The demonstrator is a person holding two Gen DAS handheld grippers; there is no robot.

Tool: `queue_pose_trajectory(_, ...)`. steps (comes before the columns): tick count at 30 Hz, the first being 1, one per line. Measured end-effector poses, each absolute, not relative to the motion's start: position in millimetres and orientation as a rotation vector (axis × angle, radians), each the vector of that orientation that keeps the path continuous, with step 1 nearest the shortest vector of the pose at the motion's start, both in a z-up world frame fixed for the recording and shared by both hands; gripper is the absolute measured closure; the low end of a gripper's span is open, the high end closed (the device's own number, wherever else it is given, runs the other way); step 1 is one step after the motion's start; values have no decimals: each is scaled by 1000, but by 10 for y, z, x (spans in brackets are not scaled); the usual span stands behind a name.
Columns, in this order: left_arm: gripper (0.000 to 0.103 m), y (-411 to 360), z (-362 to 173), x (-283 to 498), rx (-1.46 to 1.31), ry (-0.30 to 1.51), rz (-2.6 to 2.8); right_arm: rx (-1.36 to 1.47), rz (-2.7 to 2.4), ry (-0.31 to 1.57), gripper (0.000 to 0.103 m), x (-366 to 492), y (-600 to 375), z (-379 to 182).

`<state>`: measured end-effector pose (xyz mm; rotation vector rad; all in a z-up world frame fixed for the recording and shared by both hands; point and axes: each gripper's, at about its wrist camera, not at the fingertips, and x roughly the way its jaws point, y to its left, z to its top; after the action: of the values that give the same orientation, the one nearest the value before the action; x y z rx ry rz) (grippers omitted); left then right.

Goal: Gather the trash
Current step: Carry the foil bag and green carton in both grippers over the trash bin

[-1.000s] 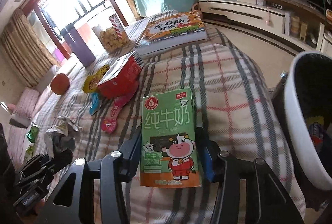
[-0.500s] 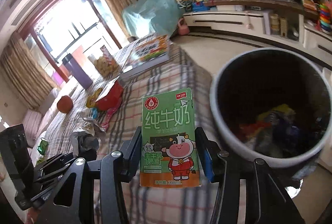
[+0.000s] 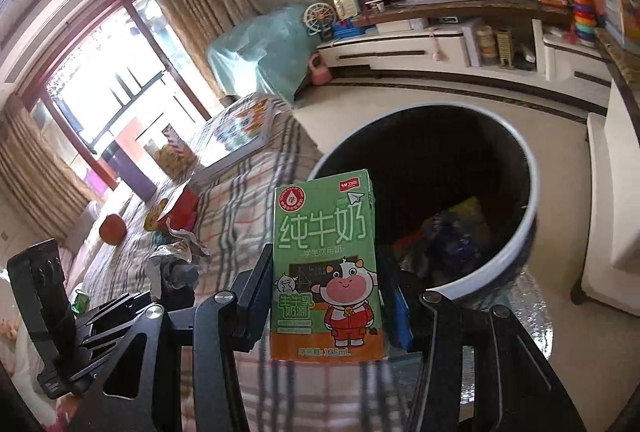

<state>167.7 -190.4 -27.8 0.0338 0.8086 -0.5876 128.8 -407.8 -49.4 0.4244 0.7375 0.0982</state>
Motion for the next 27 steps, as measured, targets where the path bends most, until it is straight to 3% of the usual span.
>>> queue_pose_trajectory(27,77,-2797,-170,1958,177,782,-667,464,26,702,53,1480,-4590,-506)
